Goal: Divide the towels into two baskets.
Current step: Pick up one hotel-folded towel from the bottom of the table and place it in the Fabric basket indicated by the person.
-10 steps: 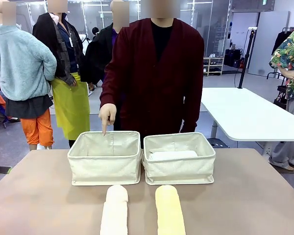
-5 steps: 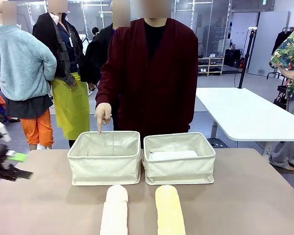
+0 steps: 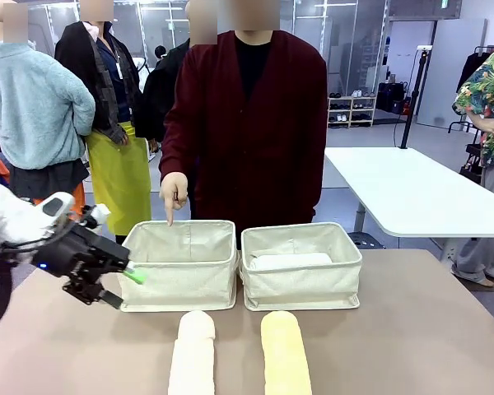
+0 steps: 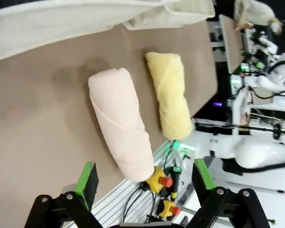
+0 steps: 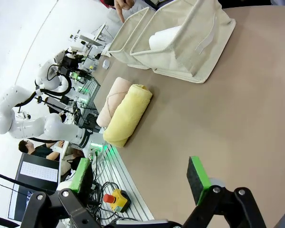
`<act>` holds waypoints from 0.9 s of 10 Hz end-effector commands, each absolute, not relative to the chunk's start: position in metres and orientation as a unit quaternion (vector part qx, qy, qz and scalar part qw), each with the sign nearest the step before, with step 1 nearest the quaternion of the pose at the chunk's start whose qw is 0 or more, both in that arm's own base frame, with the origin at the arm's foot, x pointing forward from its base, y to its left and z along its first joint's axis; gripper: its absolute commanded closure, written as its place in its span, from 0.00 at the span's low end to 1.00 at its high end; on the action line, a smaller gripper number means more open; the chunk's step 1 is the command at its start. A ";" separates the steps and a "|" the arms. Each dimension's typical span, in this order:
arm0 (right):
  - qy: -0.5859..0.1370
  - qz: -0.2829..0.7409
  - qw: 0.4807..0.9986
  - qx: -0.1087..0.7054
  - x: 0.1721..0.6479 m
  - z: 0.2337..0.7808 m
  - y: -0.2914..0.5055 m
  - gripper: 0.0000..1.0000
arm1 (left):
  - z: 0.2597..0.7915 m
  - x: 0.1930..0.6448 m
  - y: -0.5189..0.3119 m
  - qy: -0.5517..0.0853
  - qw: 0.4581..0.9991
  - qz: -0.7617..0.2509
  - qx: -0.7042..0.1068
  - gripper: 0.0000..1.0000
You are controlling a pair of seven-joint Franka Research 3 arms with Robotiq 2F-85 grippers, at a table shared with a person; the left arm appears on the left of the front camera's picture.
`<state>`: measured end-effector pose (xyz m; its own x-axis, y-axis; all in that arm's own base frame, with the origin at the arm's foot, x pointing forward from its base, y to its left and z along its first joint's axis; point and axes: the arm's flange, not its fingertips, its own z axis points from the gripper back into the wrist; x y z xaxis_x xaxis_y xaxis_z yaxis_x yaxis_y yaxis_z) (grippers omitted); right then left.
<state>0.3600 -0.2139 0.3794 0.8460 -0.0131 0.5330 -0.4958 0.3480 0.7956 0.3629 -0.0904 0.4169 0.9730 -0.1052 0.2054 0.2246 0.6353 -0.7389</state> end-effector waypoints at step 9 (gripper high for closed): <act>-0.228 0.155 0.790 0.548 0.355 0.383 -0.213 0.00 | 0.320 0.300 -0.160 -0.065 0.938 -0.079 -0.330 0.00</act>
